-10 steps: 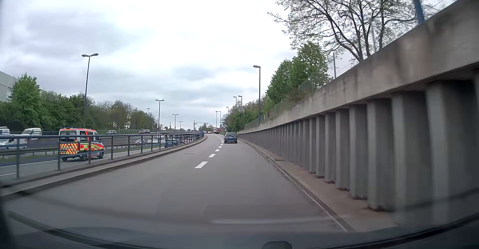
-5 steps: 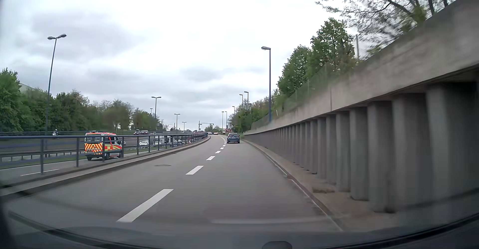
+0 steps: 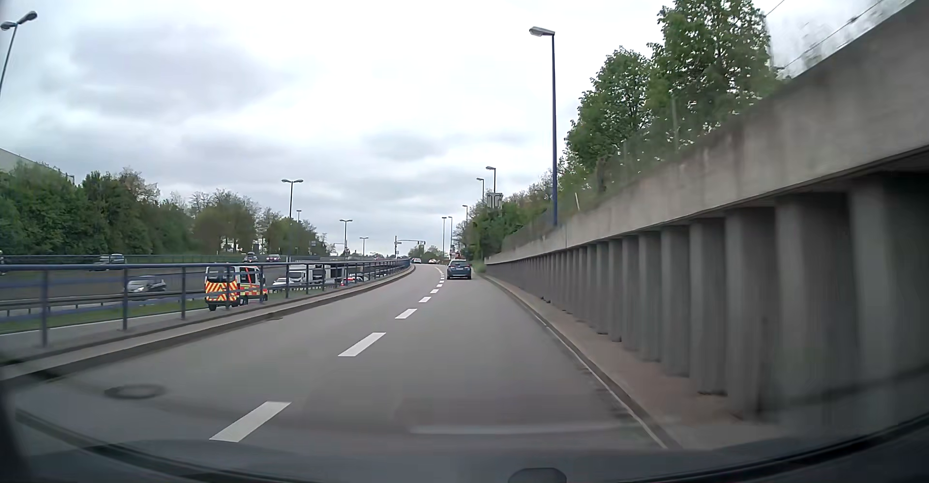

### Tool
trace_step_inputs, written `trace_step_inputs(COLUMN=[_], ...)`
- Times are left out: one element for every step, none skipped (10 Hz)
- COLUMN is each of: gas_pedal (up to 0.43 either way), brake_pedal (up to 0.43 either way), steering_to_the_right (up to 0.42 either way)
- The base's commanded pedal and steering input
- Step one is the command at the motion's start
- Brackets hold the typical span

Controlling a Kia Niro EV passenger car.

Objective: Follow the waypoints while adhering to traffic rules and regulations

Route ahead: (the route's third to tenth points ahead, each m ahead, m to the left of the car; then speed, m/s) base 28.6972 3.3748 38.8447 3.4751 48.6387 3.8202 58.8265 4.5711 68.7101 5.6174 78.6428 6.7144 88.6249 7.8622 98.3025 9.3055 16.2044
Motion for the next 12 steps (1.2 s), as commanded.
trace_step_inputs(gas_pedal=[0.209, 0.209, 0.209, 0.209, 0.189, 0.177, 0.157, 0.15, 0.13, 0.13, 0.13, 0.13], brake_pedal=[0.0, 0.0, 0.0, 0.0, 0.0, 0.0, 0.0, 0.0, 0.0, 0.0, 0.0, 0.0], steering_to_the_right=[-0.015, -0.014, -0.013, -0.012, -0.012, -0.011, -0.01, -0.01, -0.01, -0.009, -0.009, -0.008])
